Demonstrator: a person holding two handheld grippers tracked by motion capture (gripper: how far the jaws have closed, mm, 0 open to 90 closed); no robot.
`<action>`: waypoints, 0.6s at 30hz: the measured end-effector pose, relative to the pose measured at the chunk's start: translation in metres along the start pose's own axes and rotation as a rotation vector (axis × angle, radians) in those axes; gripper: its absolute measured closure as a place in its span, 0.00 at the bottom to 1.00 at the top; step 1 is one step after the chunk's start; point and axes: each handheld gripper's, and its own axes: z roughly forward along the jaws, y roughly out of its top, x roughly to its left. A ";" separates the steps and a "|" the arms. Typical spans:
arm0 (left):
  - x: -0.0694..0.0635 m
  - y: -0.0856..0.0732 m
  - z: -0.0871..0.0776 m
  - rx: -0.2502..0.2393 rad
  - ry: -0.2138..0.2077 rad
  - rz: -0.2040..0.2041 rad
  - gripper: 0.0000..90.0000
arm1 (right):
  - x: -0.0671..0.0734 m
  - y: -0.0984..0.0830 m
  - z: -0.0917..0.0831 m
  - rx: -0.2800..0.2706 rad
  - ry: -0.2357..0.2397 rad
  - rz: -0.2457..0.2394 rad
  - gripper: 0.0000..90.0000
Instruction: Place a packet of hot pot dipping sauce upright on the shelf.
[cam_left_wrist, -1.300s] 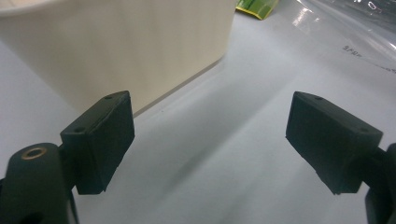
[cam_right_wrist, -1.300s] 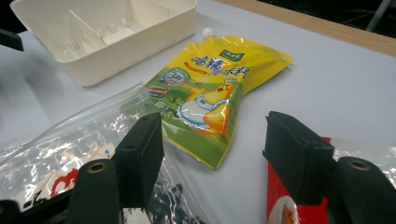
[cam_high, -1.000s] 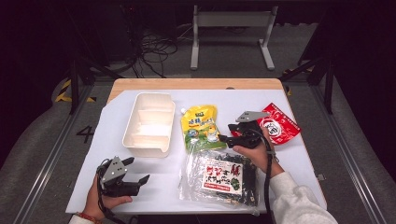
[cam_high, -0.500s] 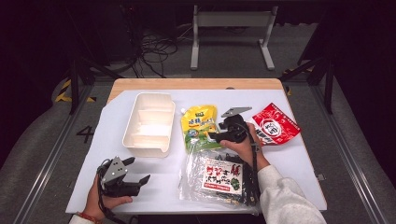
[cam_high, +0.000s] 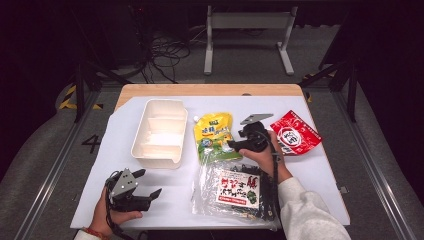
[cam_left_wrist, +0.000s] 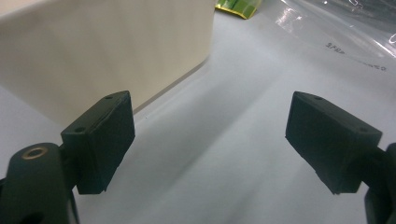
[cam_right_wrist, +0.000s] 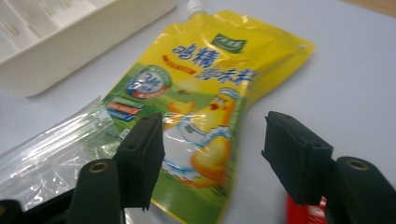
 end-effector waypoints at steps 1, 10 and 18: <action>0.000 0.000 0.000 0.000 0.002 -0.004 0.18 | -0.006 -0.002 -0.006 -0.011 -0.021 0.014 0.43; 0.000 0.000 0.002 0.009 -0.003 0.001 0.18 | -0.052 -0.032 -0.048 -0.034 -0.161 0.069 0.43; 0.000 -0.001 0.003 0.013 -0.011 -0.005 0.18 | -0.093 -0.074 -0.091 -0.085 -0.230 0.199 0.43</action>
